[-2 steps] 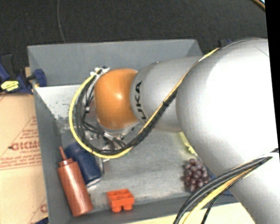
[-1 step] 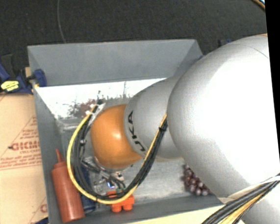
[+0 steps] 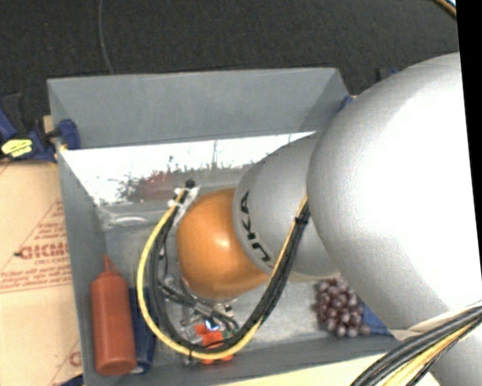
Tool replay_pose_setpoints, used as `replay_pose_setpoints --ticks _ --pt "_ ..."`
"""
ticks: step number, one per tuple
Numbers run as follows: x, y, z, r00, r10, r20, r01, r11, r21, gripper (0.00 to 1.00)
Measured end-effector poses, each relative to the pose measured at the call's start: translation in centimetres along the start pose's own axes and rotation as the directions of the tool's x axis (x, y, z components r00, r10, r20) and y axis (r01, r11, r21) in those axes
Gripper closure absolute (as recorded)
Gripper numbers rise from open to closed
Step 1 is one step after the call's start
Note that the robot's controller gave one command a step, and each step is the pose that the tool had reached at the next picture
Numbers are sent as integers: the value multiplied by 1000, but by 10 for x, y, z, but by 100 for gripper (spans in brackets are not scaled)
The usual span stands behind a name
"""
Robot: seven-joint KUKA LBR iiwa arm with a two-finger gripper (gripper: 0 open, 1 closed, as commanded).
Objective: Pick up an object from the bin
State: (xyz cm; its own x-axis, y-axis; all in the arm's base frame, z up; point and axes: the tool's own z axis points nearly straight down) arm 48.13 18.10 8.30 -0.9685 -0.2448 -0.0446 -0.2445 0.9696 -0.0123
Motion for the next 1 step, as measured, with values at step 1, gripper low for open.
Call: replay_pose_setpoints --ticks 1 --pt "-12 2 10 978 -209 29 209 978 3 0"
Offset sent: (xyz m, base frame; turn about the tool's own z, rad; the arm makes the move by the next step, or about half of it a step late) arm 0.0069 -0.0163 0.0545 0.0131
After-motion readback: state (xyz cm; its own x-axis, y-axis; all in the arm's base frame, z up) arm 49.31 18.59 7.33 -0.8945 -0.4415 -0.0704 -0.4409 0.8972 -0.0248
